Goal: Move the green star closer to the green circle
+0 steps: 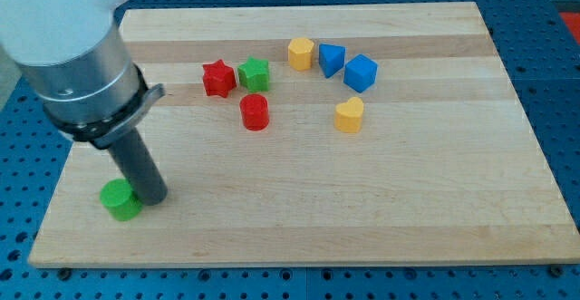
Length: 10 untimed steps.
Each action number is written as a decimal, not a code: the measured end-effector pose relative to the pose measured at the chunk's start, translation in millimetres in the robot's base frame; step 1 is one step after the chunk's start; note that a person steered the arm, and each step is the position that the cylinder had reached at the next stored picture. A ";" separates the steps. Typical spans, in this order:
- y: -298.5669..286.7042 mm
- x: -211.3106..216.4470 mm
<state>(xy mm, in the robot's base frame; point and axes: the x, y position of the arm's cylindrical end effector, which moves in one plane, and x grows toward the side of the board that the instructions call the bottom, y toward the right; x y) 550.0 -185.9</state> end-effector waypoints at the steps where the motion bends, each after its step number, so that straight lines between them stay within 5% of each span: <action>1: -17.6 3.4; 7: 77.4 -148.2; 10: 77.1 -215.2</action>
<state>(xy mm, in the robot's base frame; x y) 334.8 -108.7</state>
